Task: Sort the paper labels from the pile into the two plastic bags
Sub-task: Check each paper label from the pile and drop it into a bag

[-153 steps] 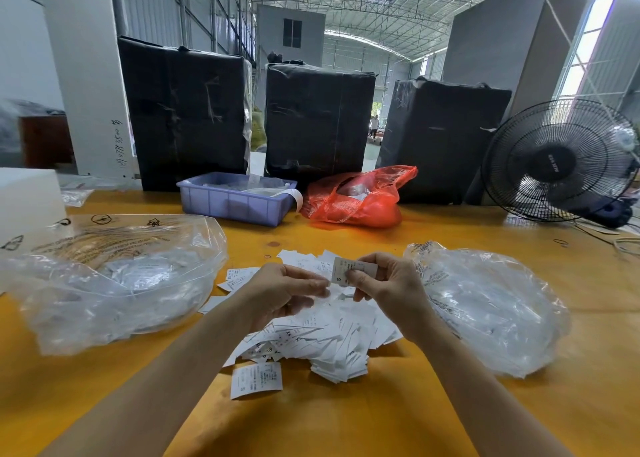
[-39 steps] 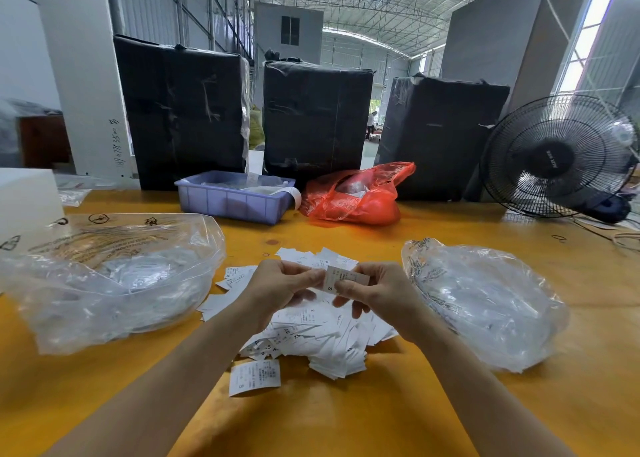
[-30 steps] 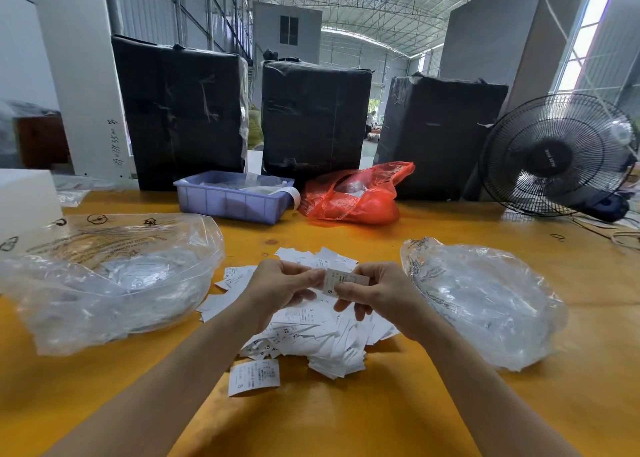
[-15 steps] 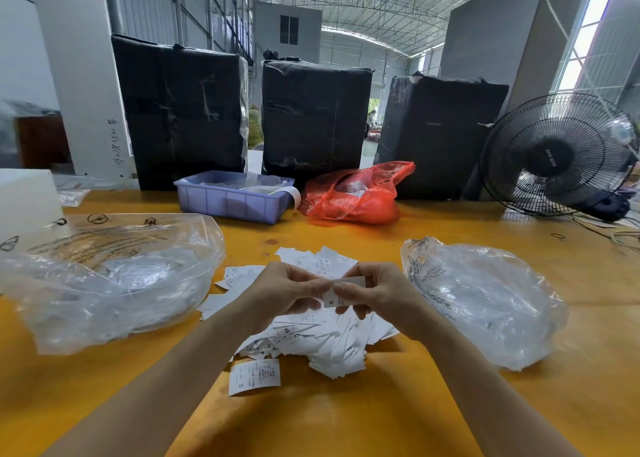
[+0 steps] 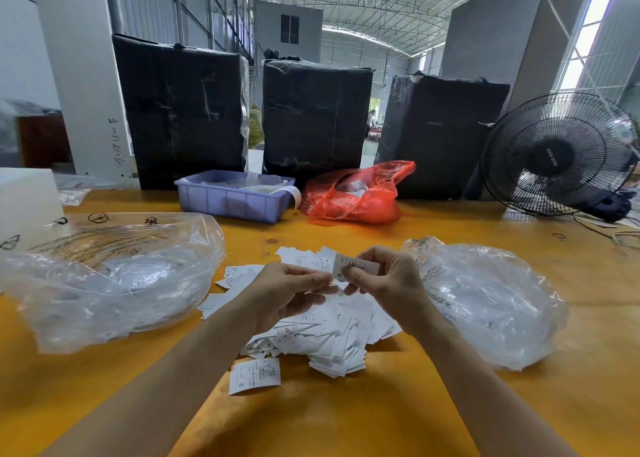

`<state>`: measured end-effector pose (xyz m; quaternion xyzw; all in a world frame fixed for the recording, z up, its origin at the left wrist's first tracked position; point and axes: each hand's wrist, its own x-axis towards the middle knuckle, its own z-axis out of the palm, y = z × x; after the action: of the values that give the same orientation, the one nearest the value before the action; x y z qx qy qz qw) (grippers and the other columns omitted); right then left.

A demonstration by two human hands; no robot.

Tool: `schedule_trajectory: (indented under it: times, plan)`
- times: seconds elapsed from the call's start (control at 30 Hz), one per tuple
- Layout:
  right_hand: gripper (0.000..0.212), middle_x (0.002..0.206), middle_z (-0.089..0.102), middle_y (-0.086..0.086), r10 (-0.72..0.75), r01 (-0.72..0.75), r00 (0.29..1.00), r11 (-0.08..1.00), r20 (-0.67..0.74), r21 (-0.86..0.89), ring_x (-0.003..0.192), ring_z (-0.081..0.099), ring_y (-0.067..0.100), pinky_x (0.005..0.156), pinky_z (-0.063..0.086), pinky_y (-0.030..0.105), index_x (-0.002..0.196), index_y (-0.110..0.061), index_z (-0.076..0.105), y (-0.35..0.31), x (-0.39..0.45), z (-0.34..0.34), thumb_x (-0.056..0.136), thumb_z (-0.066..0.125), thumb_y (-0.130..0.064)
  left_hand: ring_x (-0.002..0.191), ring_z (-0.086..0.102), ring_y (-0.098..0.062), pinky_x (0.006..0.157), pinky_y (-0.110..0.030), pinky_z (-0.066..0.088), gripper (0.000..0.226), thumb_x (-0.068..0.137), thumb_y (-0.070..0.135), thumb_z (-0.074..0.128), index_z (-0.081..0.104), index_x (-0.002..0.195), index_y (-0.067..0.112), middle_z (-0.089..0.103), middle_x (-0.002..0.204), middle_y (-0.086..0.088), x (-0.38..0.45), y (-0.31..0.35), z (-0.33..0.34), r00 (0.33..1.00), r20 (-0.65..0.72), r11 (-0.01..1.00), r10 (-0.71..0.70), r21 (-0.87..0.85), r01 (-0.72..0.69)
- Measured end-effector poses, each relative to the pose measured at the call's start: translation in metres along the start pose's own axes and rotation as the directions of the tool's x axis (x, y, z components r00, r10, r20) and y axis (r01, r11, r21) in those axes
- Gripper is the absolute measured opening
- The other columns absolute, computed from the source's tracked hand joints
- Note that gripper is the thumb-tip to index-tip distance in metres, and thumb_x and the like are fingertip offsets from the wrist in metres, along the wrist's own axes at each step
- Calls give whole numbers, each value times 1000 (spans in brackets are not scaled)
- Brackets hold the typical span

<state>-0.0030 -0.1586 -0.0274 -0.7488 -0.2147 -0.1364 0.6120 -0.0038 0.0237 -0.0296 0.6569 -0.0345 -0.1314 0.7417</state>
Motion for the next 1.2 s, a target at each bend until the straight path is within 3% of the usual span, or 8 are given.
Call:
schedule_trajectory:
  times: [0.2,0.47,0.6,0.77,0.9,1.0,1.07,1.2]
  plan:
    - [11,73,67,16,-29,27,999,996,-20,-82,55,68,16,51,52,21,81,6,62,1,0,4,78,72,3,60,67,-10,51,-17,50,25,62,20,75,75,84,8,75,84,-9,-1,0,1,1000,4,1000,-4,5,4]
    - [13,69,67,10,2,-2,1000,1000,-21,-25,55,68,16,49,49,17,83,8,59,0,-1,4,79,70,3,60,68,-12,51,-17,51,28,56,17,77,75,83,7,75,85,-11,-1,0,0,1000,1,1000,6,-9,-6]
    - [17,67,67,13,92,-93,994,995,55,18,55,68,19,50,49,21,87,11,58,1,-2,3,79,70,2,60,68,-12,49,-17,51,19,57,17,77,78,75,10,75,85,-12,-1,0,-1,1000,-3,1000,18,-8,-18]
    - [17,61,64,6,237,-249,958,966,160,63,48,63,16,48,45,22,83,3,60,1,-1,2,76,74,-3,57,67,-11,51,-18,51,14,54,19,78,78,67,13,73,72,-8,-1,0,0,999,-44,1000,18,17,-17]
    - [30,60,63,8,279,-298,939,952,203,71,46,59,14,49,42,23,84,2,62,-2,-2,-1,62,79,-12,56,66,-11,57,-19,51,17,58,16,80,77,74,10,73,71,-8,0,0,0,997,-63,997,39,71,-34]
    - [18,64,61,8,267,-272,951,962,158,13,47,57,10,52,42,23,98,8,63,0,-1,-1,83,66,-2,54,66,-9,52,-16,51,9,70,9,78,73,78,8,72,67,-6,1,-3,1,995,-91,995,50,95,-41]
    - [21,69,58,5,264,-262,953,964,148,-33,51,54,8,55,44,22,111,3,63,2,0,0,93,54,-1,53,65,-9,51,-16,51,8,72,7,77,72,78,7,71,64,-6,3,-4,2,993,-108,995,54,94,-44]
    - [34,73,56,5,194,-180,972,978,133,-108,53,56,9,54,46,20,121,-6,57,2,-1,4,87,62,1,55,64,-11,52,-17,50,13,73,8,77,73,84,3,70,64,-6,3,-8,4,993,-97,993,63,108,-53]
